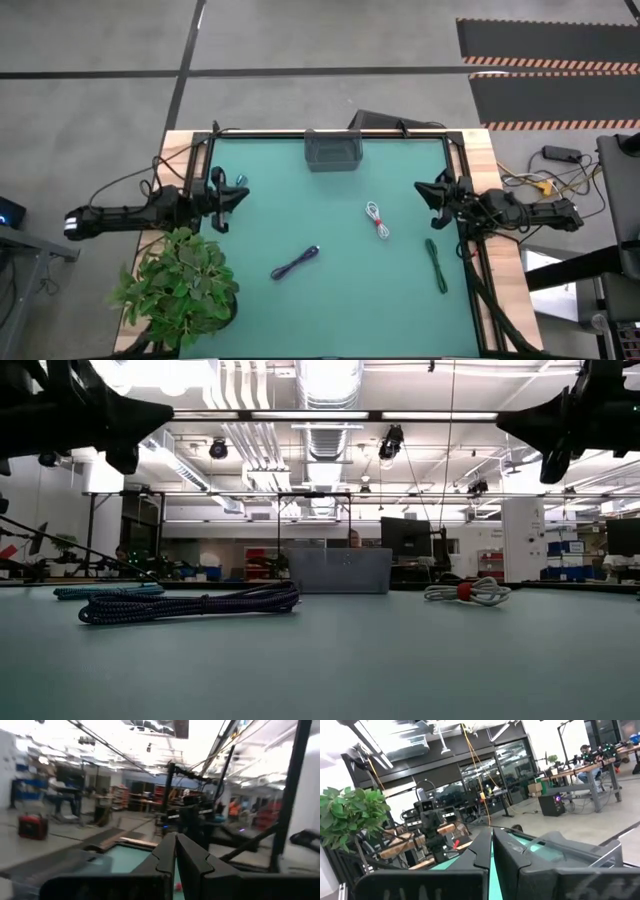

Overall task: Pick and place USB-C Cables
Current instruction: Put the white charger cable into the black container

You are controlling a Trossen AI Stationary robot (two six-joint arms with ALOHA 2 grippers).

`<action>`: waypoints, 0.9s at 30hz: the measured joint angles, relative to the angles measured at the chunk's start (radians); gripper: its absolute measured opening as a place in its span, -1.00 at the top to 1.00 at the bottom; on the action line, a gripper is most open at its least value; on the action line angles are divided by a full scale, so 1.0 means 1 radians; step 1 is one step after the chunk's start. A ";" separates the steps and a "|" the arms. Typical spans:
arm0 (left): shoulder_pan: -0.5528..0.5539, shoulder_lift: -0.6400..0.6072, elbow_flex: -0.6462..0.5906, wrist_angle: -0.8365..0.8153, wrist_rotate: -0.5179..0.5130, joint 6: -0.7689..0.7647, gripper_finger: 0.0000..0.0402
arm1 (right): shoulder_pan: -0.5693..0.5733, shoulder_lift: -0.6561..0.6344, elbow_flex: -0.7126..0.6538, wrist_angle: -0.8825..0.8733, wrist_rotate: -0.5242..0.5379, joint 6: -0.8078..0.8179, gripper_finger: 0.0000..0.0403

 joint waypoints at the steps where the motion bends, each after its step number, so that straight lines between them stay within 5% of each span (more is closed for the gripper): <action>1: 0.000 0.000 0.000 0.013 -0.002 0.026 1.00 | 0.000 0.015 0.000 0.015 0.000 -0.001 0.96; 10: 0.000 0.001 0.027 0.040 -0.005 0.236 1.00 | 0.000 0.249 0.007 0.333 -0.003 -0.105 0.96; 19: 0.000 0.005 0.027 0.072 -0.012 0.384 1.00 | 0.000 0.483 0.125 0.314 0.000 -0.077 0.96; 27: 0.000 0.009 0.026 0.069 -0.012 0.383 1.00 | 0.002 0.590 0.268 0.080 -0.002 0.052 0.96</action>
